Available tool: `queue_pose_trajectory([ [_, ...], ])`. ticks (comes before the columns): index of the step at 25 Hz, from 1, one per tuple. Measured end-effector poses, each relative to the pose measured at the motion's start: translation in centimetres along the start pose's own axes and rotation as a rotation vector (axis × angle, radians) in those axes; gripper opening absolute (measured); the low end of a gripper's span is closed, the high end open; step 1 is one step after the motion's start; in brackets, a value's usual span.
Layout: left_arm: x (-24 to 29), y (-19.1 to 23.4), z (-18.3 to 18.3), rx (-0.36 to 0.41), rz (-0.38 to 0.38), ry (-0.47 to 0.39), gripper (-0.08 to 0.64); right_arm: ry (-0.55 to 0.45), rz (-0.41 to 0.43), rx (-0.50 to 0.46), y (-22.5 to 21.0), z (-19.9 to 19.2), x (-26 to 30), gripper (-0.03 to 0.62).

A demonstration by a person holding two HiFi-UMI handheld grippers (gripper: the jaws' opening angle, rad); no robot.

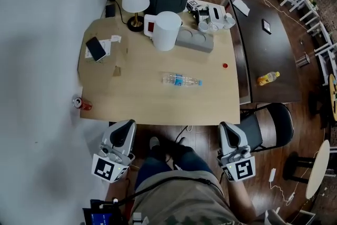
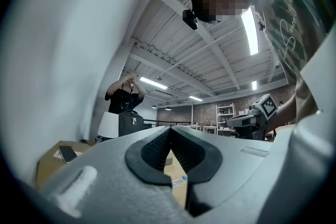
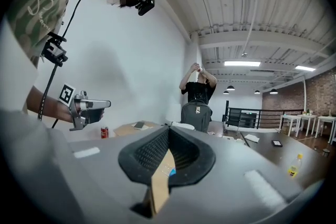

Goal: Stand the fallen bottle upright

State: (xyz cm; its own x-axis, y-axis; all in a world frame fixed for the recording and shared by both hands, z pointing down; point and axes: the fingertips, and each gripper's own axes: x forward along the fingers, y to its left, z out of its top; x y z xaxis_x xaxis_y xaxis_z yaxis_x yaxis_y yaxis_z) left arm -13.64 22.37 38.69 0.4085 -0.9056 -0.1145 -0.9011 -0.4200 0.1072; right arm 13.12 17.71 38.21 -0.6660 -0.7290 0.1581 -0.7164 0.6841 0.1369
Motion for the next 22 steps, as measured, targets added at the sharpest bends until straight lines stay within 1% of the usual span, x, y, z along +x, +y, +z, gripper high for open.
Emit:
queue_pose_trajectory([
  [5, 0.1, 1.3, -0.6, -0.008, 0.035, 0.017, 0.0, 0.007, 0.026, -0.006, -0.3, -0.5, 2.2, 0.003],
  [8, 0.9, 1.3, -0.8, -0.013, 0.032, 0.026, 0.0, -0.008, 0.049, 0.002, -0.6, -0.7, 3.5, 0.003],
  [12, 3.1, 1.4, -0.3, 0.025, 0.02, 0.031, 0.0, -0.025, 0.101, 0.01, -1.6, -1.4, 6.2, 0.003],
  [14, 4.3, 1.5, -0.3, 0.032, 0.03, 0.05, 0.0, -0.039, 0.123, 0.014, -2.8, -1.3, 7.8, 0.003],
  [17, 6.5, 1.9, -0.1, 0.069, 0.043, 0.073, 0.0, -0.073, 0.131, 0.018, -5.2, -0.5, 9.9, 0.003],
  [19, 8.5, 2.6, 0.4, 0.09, 0.06, 0.07, 0.0, -0.091, 0.134, 0.024, -6.7, -0.3, 11.2, 0.003],
  [22, 10.9, 2.9, 0.6, 0.104, 0.077, 0.065, 0.0, -0.095, 0.141, 0.032, -8.7, -0.9, 12.2, 0.003],
])
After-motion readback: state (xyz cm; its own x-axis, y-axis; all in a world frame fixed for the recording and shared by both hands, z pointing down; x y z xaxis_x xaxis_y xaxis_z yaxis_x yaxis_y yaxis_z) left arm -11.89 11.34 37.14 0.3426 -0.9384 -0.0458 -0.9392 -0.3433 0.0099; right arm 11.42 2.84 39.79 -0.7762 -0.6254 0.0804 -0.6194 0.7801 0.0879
